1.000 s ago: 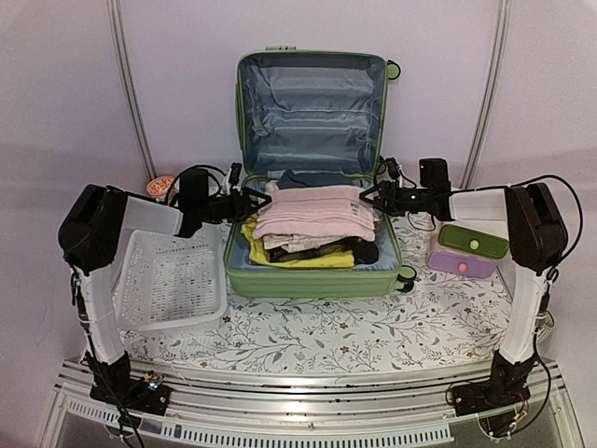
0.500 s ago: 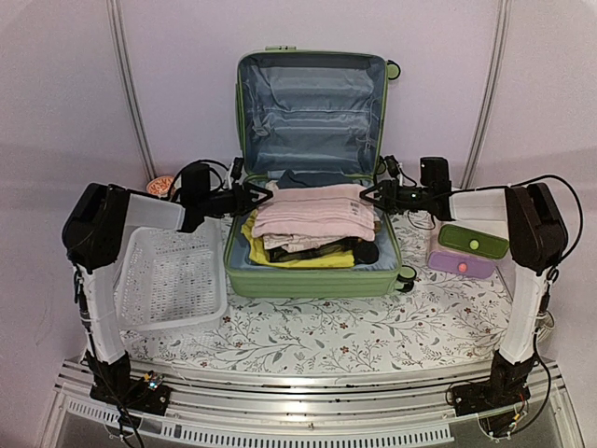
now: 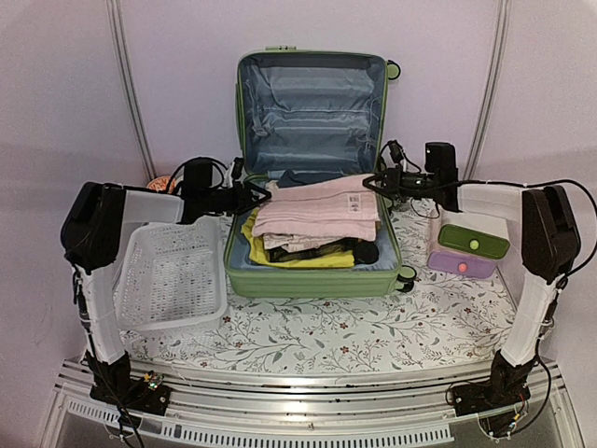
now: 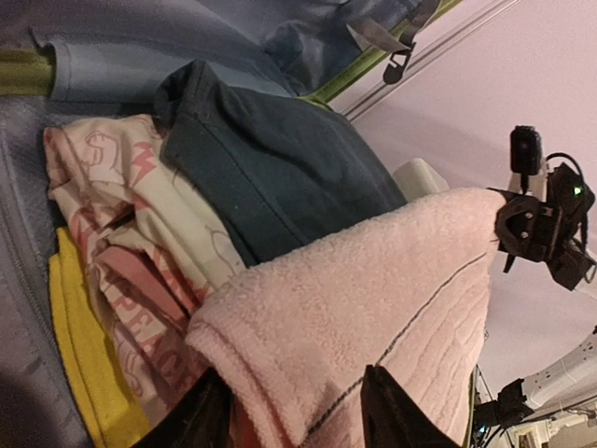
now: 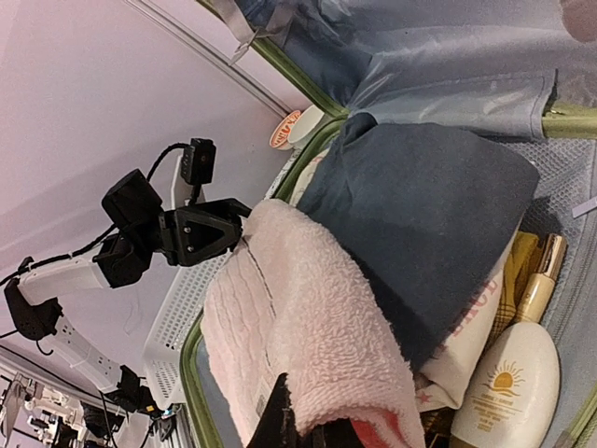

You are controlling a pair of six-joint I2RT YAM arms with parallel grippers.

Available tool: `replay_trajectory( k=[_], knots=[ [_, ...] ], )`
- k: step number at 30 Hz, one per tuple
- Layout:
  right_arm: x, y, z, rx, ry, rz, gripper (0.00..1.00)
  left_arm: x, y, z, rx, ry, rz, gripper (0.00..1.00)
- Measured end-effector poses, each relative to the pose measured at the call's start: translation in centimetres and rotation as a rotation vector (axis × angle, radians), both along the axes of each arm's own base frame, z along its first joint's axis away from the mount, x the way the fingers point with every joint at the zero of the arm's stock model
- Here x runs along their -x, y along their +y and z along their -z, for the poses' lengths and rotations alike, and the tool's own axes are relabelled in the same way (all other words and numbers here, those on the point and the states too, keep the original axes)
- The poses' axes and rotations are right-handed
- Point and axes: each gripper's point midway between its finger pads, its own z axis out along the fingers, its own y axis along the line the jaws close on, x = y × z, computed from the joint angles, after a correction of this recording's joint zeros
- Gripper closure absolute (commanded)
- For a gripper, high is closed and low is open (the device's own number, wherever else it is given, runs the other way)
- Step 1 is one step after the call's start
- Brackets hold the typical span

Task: Open, take out, and arrange the luggage
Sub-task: Adjust the clothes in the opened luggage.

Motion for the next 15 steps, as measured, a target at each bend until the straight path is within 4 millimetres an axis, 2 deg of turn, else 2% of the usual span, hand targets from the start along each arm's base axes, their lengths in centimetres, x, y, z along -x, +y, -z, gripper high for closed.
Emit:
replay_trajectory(
  k=[7, 15],
  knots=[
    [0.1, 1.7, -3.3, 0.029, 0.009, 0.024, 0.96, 0.0, 0.8, 0.6, -0.061, 0.014, -0.046, 0.35],
    [0.0, 1.4, -2.2, 0.066, 0.071, 0.059, 0.96, 0.0, 1.5, 1.2, -0.109, 0.052, -0.098, 0.30]
  ],
)
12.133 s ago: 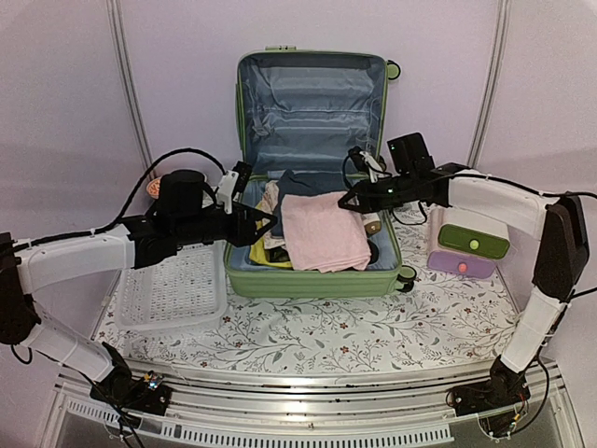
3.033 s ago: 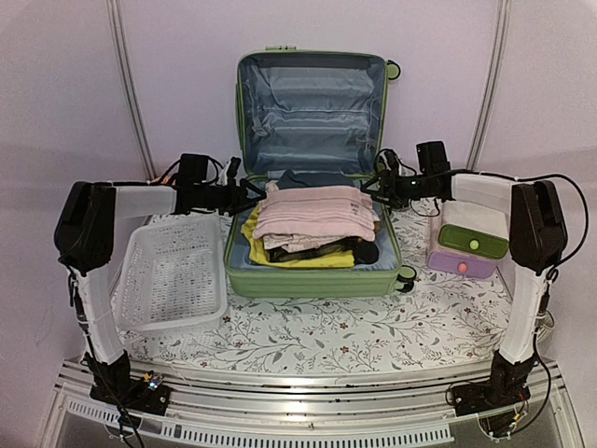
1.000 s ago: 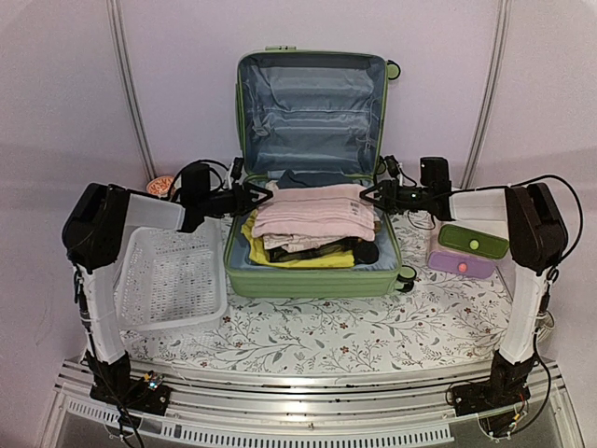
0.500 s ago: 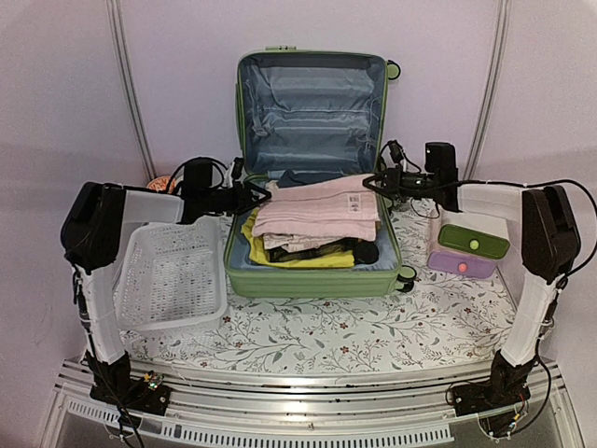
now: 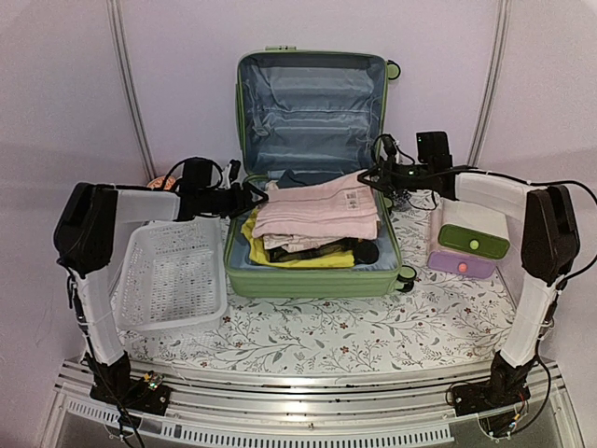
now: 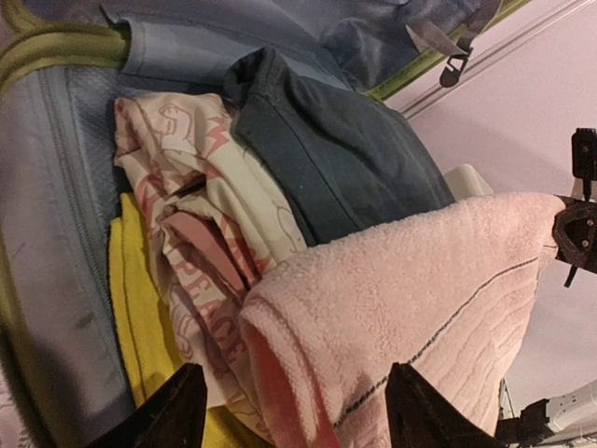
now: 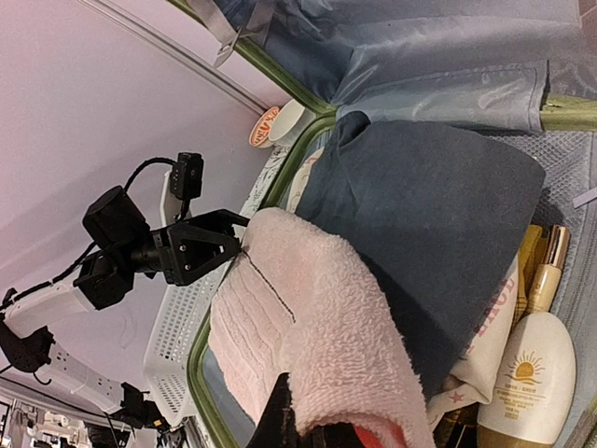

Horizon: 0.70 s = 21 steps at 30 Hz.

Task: Open, take out, and arrange the luggage
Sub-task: Adjust the clothes in the opened luggage.

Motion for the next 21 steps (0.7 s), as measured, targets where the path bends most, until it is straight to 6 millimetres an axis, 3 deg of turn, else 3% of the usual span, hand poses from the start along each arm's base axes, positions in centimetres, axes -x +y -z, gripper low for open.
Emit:
replay_trajectory(
  k=[6, 17, 19, 21],
  knots=[
    [0.0, -0.3, 0.6, 0.021, 0.019, 0.015, 0.96, 0.9, 1.0, -0.3, -0.055, 0.026, -0.053, 0.27],
    [-0.2, -0.4, 0.6, 0.039, 0.020, 0.025, 0.94, 1.6, -0.4, 0.5, -0.040, 0.076, -0.010, 0.28],
    [-0.2, -0.4, 0.7, 0.043, 0.019, 0.026, 0.85, 1.6, -0.5, 0.5, -0.037, 0.076, -0.007, 0.28],
    [-0.3, -0.5, 1.0, 0.051, 0.022, 0.028, 0.67, 1.6, -0.5, 0.5, -0.038, 0.077, -0.006, 0.28]
  ],
)
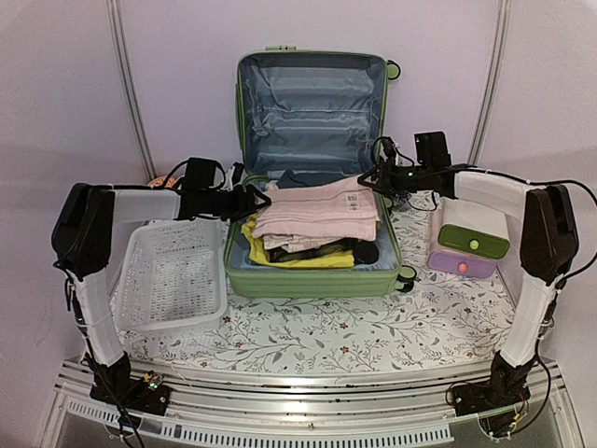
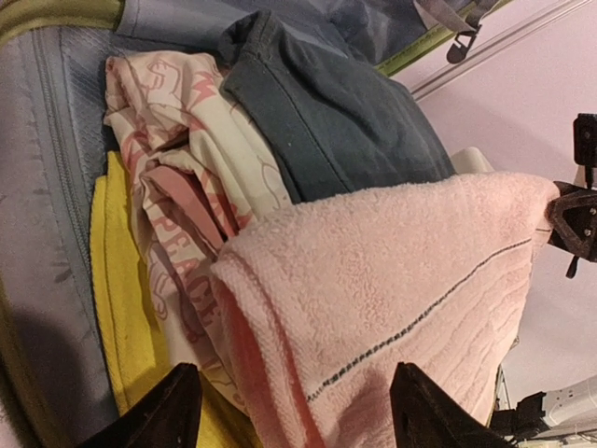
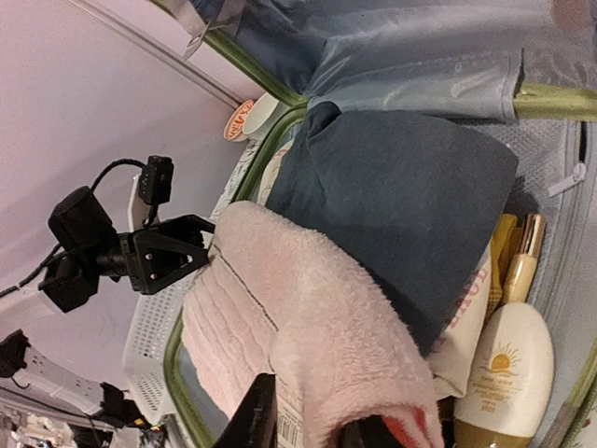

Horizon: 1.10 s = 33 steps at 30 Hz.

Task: Open, take out, and arrange the luggage
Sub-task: Adjust the clothes in the opened luggage.

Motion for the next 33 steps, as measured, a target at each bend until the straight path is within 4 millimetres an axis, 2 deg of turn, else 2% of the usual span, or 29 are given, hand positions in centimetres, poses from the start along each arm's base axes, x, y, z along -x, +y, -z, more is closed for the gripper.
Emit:
replay_trajectory(
  k=[2, 5, 7, 10, 14, 18, 23, 27, 33],
  knots=[
    [-0.2, -0.2, 0.5, 0.018, 0.004, 0.011, 0.52, 0.0, 0.0, 0.0, -0.002, 0.001, -0.001, 0.28],
    [-0.4, -0.7, 1.4, 0.060, 0.013, 0.034, 0.42, 0.2, 0.2, -0.1, -0.010, 0.007, -0.006, 0.27],
    [-0.4, -1.1, 2.1, 0.094, 0.023, 0.052, 0.34, 0.8, 0.4, -0.2, -0.023, 0.016, -0.011, 0.27],
    [-0.3, -1.7, 3.2, 0.137, 0.031, 0.072, 0.27, 2.1, 0.9, -0.8, -0.038, 0.023, -0.019, 0.27],
    [1.6, -2.8, 5.3, 0.183, 0.073, 0.083, 0.26, 3.9, 1.5, -2.6, -0.040, -0.003, -0.025, 0.27],
    [4.0, -3.4, 6.3, 0.188, 0.110, 0.071, 0.23, 5.4, 1.4, -4.1, -0.039, -0.031, -0.017, 0.27],
    [6.2, -3.2, 6.5, 0.135, 0.139, 0.038, 0.22, 6.4, 0.7, -3.9, -0.051, -0.031, -0.004, 0.27],
    [7.4, -2.7, 7.6, 0.077, 0.190, 0.009, 0.23, 6.7, 0.5, -3.6, -0.059, -0.025, 0.003, 0.27],
    [7.3, -1.7, 8.1, 0.000, 0.228, -0.016, 0.24, 6.8, 0.4, -3.4, -0.067, -0.020, 0.001, 0.28]
  ],
)
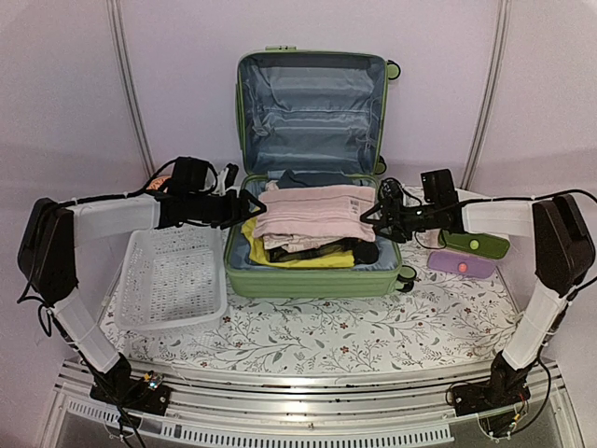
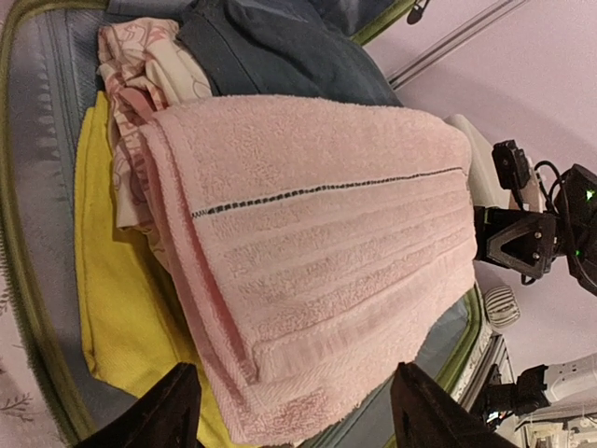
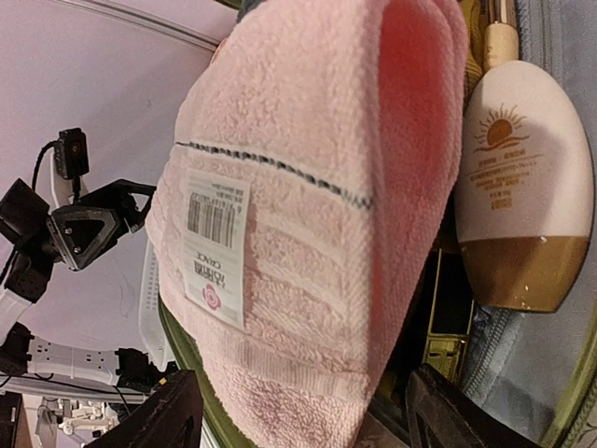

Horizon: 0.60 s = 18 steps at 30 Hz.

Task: Open, take out, and arrange the luggage
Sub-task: Adjust the clothes in the opened luggage.

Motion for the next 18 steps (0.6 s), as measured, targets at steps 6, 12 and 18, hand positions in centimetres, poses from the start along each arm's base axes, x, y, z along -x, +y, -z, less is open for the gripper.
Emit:
replay_trajectory(
  k=[6, 12, 18],
  knots=[
    [-0.7, 0.7, -0.6, -0.116, -0.001, -0.002, 0.23, 0.1, 0.1, 0.1, -0.010, 0.002, -0.004, 0.28],
    [-0.7, 0.9, -1.3, -0.250, 0.019, 0.026, 0.19, 0.1, 0.1, 0.0, -0.010, -0.001, -0.006, 0.28],
    [-1.1, 1.2, -1.7, -0.327, 0.053, 0.041, 0.16, 0.1, 0.1, 0.0, -0.012, -0.003, -0.004, 0.28]
  ],
)
